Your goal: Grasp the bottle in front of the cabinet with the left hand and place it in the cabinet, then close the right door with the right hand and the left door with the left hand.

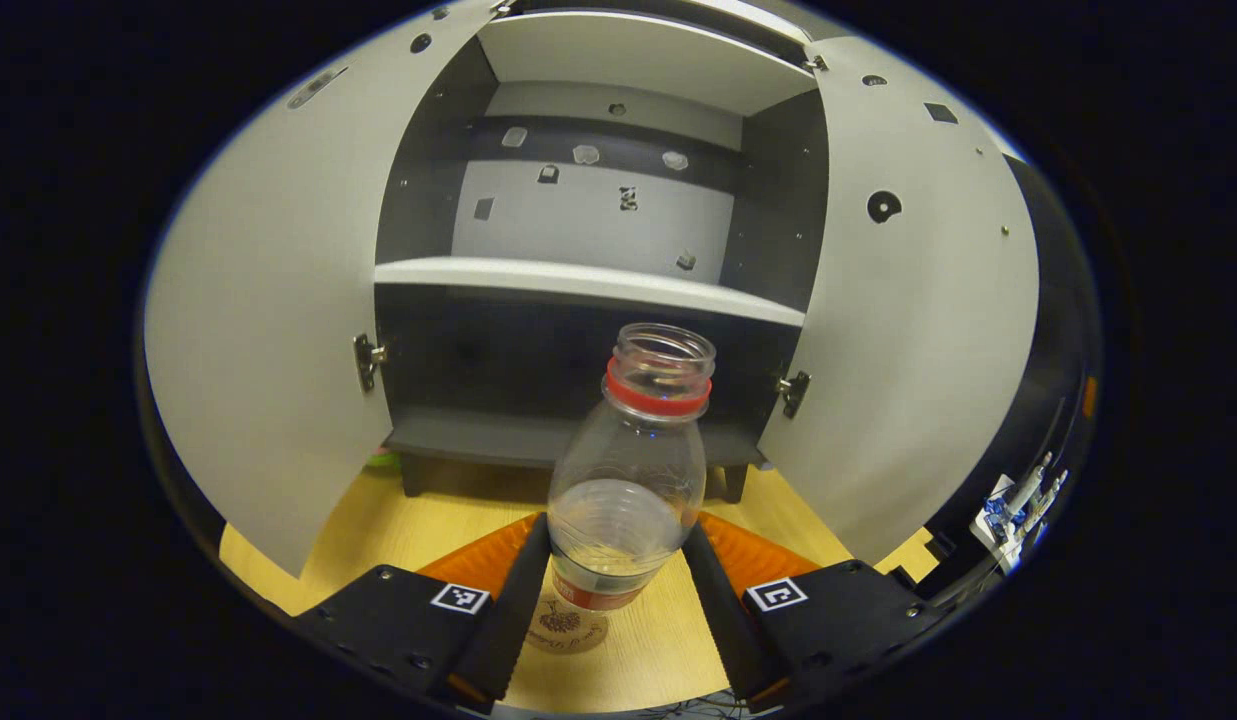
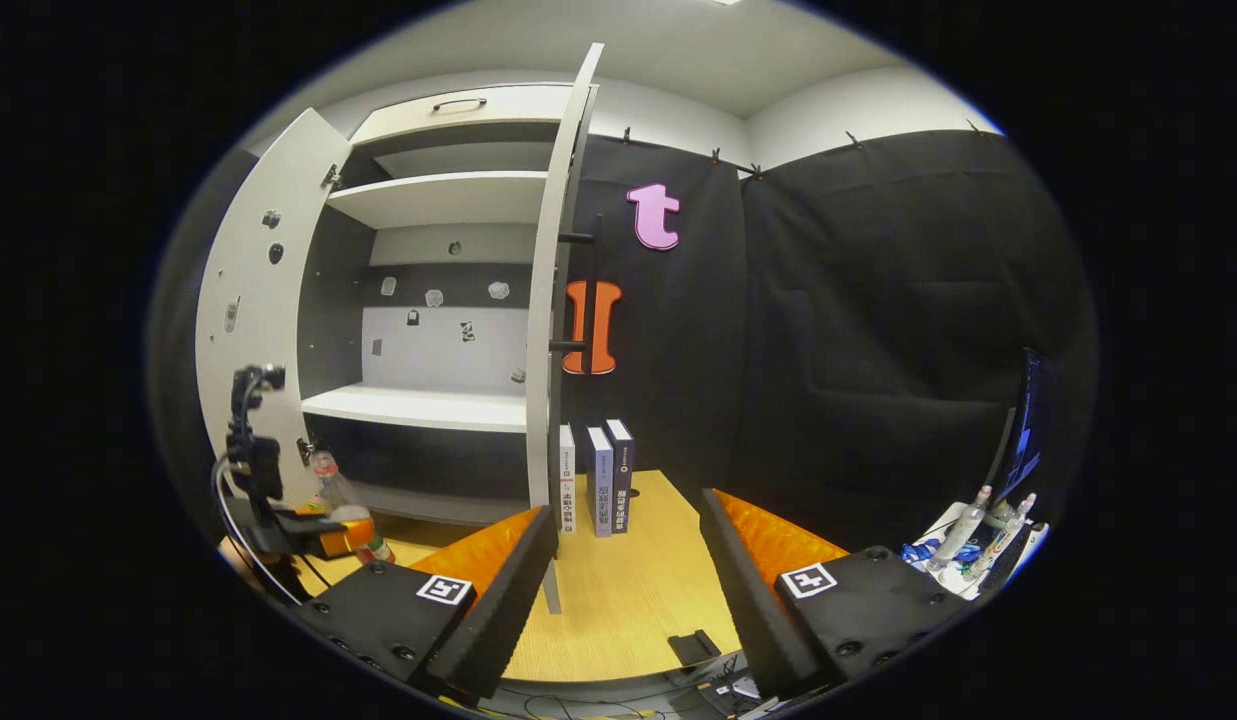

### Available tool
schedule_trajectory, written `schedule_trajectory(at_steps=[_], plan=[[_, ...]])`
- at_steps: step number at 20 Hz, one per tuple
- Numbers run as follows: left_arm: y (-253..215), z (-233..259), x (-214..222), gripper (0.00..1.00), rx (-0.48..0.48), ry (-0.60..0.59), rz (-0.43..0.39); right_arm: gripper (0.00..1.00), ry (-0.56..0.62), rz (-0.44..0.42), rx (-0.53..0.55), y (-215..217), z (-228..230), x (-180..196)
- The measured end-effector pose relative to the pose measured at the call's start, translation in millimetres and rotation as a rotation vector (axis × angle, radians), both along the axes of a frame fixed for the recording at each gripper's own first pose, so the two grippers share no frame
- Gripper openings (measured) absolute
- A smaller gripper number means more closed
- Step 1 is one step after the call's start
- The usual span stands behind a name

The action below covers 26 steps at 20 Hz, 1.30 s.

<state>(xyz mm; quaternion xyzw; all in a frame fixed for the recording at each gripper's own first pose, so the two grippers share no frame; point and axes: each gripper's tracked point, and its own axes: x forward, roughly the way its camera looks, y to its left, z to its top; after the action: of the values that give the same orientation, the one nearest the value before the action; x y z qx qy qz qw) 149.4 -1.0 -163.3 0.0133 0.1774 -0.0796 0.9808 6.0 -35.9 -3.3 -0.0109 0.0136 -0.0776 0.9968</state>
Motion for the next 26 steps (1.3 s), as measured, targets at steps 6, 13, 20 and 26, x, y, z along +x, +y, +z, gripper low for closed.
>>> schedule_trajectory(at_steps=[6,13,20,26], plan=[[-22,78,18,0.79,-0.062,-0.032,-0.051,0.96,-0.007,0.021,0.025,2,-2,1],[-38,142,79,0.79,-0.031,-0.112,-0.098,0.96,-0.031,0.0,0.032,-7,6,2],[-59,172,154,0.78,-0.018,-0.158,-0.126,0.9,-0.027,-0.039,0.053,-18,7,10],[-64,173,220,0.79,-0.052,-0.119,-0.099,0.9,-0.029,-0.079,0.061,-31,10,23]])
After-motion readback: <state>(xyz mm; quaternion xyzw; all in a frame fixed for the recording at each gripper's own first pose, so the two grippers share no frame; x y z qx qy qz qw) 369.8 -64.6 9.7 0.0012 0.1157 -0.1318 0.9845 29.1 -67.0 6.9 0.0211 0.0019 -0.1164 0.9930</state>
